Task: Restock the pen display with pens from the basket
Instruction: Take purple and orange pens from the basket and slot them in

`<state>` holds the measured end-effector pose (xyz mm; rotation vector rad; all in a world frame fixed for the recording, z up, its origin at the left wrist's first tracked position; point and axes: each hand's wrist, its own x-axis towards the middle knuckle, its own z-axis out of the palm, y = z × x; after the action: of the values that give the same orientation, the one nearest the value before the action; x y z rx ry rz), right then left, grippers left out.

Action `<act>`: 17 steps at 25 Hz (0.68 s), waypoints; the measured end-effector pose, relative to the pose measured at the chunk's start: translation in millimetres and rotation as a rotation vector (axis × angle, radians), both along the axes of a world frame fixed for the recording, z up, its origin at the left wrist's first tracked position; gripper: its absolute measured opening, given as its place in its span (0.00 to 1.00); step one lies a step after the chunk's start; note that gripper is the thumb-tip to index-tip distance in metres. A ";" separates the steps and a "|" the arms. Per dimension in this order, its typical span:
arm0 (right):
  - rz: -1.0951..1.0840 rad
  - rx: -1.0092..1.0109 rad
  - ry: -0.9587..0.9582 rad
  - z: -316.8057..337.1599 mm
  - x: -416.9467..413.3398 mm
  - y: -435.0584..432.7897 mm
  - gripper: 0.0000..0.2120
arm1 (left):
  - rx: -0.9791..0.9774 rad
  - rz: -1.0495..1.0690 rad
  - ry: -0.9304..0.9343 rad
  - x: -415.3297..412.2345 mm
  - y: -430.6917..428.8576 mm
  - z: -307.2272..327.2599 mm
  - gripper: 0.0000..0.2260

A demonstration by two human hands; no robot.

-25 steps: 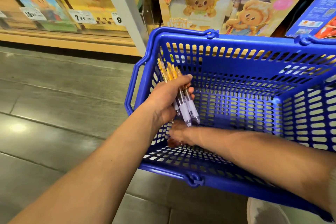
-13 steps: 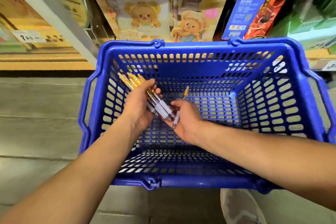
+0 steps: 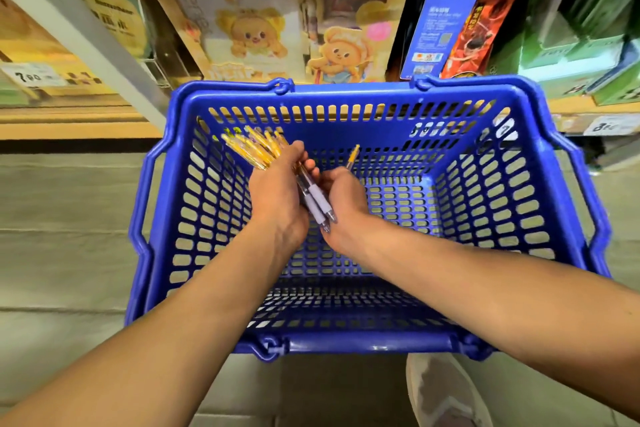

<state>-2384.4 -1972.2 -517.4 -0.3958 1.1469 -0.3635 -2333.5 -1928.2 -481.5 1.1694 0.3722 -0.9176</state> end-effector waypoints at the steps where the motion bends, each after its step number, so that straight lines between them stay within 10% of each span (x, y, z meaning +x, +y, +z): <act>1: -0.028 0.017 -0.025 2.9 0.8 -2.3 0.13 | 0.004 0.007 -0.012 -2.8 -0.2 0.4 0.05; 17: -0.097 -0.013 -0.119 16.0 1.8 -3.5 0.08 | 0.009 0.194 -0.188 13.9 -1.9 6.4 0.18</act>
<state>-2382.6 -1975.7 -501.4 -0.3264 1.0495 -0.4739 -2319.6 -1930.0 -475.1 1.1946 0.3304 -0.6328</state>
